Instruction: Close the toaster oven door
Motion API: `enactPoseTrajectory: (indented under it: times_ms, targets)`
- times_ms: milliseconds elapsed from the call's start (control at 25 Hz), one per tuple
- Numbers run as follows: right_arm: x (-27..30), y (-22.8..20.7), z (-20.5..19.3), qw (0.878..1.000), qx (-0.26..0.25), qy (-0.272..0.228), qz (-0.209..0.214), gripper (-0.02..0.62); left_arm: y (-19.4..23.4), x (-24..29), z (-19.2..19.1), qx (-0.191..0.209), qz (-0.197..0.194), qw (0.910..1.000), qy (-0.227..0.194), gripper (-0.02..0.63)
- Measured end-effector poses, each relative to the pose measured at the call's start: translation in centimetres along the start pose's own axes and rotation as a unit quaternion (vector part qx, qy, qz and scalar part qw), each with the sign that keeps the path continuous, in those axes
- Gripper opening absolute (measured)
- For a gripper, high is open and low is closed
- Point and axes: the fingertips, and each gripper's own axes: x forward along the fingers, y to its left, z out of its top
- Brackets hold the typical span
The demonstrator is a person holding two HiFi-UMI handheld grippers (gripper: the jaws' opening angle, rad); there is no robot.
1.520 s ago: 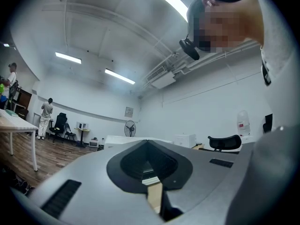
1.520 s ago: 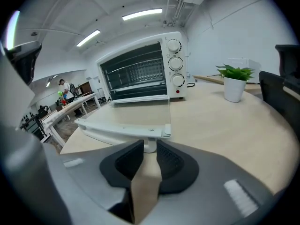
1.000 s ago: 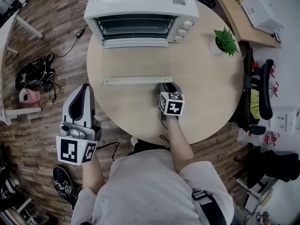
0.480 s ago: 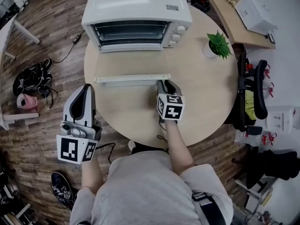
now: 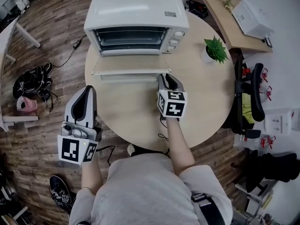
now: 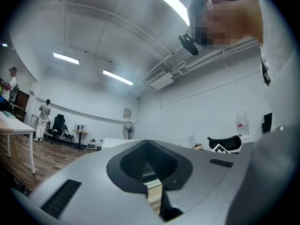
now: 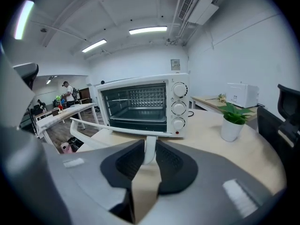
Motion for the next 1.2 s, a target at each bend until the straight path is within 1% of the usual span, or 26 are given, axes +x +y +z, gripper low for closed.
enactPoseTrajectory:
  times_ms: [520,680,960,1200]
  targets:
    - [1.2,-0.3,6.7,0.999,-0.016,-0.041,0.009,0.084,0.4,-0.5,1.2,0.004,0.011,0.9998,-0.013,0.008]
    - [1.8,-0.4,8.2,0.999,-0.014,-0.047,0.017,0.084,0.5,-0.5,1.4,0.004,0.014,0.9998,-0.016,0.008]
    - [3.0,-0.6,10.8,0.998,-0.034,-0.057,0.016,0.083,0.6,-0.9,1.7,0.006,0.021,0.9996,-0.017,0.008]
    - [4.2,-0.9,12.6,0.997,-0.036,-0.060,0.022,0.083,0.7,-1.1,1.6,0.005,0.025,0.9995,-0.016,0.008]
